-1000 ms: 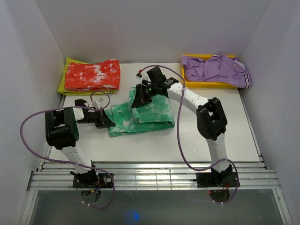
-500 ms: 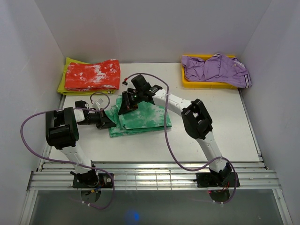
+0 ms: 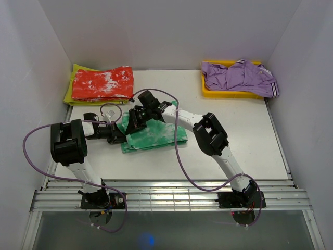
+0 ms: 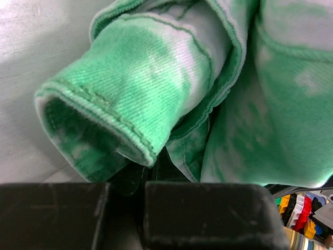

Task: Fold and stack the trousers
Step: Fold the trousers

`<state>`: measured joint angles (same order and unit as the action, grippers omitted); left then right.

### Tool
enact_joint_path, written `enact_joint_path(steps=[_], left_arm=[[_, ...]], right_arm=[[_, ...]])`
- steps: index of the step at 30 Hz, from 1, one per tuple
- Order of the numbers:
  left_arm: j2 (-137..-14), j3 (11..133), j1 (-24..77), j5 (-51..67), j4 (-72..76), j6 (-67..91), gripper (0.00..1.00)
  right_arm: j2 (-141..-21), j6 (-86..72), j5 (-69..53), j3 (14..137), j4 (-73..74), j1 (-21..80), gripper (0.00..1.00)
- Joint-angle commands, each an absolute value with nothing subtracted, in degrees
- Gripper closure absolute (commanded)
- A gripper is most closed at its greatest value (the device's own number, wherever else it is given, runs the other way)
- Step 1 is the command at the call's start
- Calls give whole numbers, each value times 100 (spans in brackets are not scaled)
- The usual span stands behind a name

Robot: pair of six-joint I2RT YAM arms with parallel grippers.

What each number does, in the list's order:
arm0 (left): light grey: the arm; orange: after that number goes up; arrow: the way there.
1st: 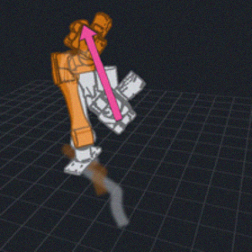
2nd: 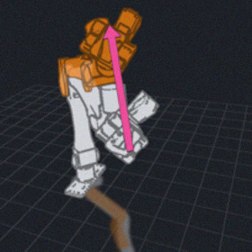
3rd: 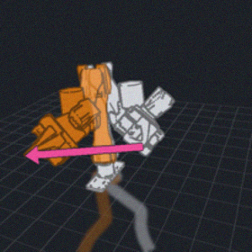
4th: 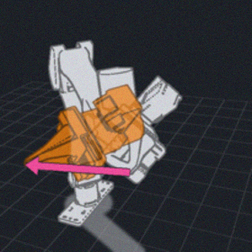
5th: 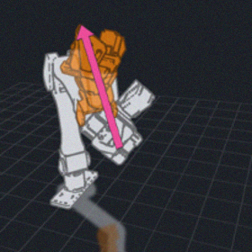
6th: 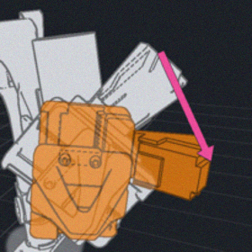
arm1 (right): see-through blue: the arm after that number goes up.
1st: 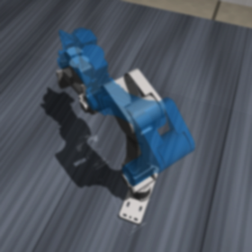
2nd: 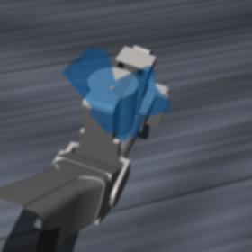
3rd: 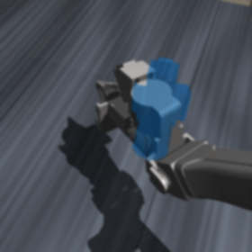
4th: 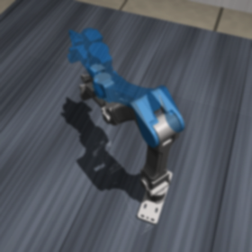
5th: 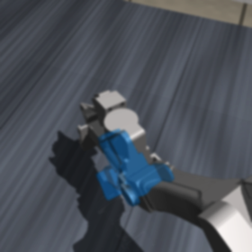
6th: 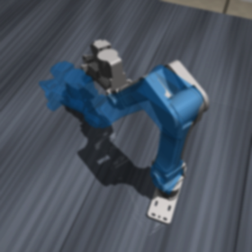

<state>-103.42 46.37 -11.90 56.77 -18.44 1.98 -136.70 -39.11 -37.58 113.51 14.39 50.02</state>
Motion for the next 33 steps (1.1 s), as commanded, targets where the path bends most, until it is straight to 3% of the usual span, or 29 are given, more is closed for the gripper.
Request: enact_joint_path(steps=[1, 5, 6, 8, 9, 10, 11, 16, 18, 24, 33], left_arm=[[-10354, 4605, -1134, 5546, -1986, 106, 90], [-10178, 4711, -1151, 5485, -2179, 62, 63], [-10126, 4737, -1151, 5406, -2223, 53, 52], [-10011, 4869, -1151, 5335, -2460, 18, 44], [-9985, 4930, -1151, 5300, -2565, -156, 39], [-9958, 5044, -1151, 5282, -2767, -228, 37], [-9915, 5088, -1195, 5291, -2838, -255, 31], [-9721, 5256, -1336, 5282, -3347, -544, 27], [-9642, 5291, -1424, 5256, -3453, -703, 27], [-9642, 5282, -1582, 5089, -3735, -984, 26], [-8930, 5527, -2495, 4957, -4051, -1335, 26]], right_arm=[[-13737, -4043, -3911, 11531, 1047, 5124, 92], [-13764, -4008, -4122, 11698, 774, 5115, 92], [-13746, -4025, -4157, 11733, 721, 5107, 92], [-13702, -4043, -4254, 11821, 563, 5080, 92], [-13685, -4095, -4280, 11830, 493, 5080, 87], [-13641, -4113, -4411, 11830, 405, 5063, 69], [-13623, -4113, -4482, 11821, 230, 5054, 58], [-13404, -4034, -4754, 11786, 70, 4887, 34], [-13325, -4008, -4851, 11769, -113, 4808, 31], [-12692, -3552, -5396, 11436, -27, 4264, 26], [-11717, -1225, -5001, 10566, 2293, 2674, 27]])
